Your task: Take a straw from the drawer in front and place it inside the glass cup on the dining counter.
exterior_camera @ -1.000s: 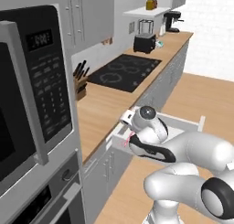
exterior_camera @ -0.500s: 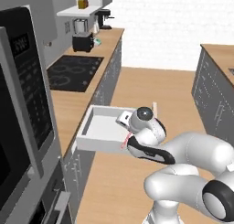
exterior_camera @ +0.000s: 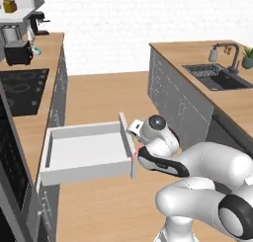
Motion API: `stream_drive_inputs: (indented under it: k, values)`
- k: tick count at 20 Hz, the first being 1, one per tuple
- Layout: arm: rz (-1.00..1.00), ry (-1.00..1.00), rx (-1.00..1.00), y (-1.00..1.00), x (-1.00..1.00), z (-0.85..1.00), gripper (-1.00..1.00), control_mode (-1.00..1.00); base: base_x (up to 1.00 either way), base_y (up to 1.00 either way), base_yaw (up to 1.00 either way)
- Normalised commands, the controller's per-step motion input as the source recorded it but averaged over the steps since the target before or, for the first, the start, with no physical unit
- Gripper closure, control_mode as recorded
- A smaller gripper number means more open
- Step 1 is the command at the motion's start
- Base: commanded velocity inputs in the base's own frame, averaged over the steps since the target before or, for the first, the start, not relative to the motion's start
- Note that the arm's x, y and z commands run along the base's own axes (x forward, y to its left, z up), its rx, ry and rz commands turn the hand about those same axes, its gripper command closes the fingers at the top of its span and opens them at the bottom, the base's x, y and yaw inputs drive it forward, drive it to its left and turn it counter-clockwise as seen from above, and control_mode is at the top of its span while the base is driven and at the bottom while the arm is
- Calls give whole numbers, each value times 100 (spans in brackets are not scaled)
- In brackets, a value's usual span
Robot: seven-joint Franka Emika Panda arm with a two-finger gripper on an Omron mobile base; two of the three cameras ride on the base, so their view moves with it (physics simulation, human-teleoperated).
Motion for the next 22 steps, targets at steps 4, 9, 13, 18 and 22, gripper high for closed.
stream_drive_inputs:
  k: [4, 9, 13, 18, 22]
  values:
    - [0, 0, 0, 0, 0, 0, 100, 100, 1, -27, -43]
    - [0, 0, 0, 0, 0, 0, 100, 100, 0, -25, -38]
    - [0, 0, 0, 0, 0, 0, 100, 100, -6, -22, -38]
    - [0, 0, 0, 0, 0, 0, 100, 100, -31, -38, -37]
    - [0, 0, 0, 0, 0, 0, 100, 100, -50, -57, -32]
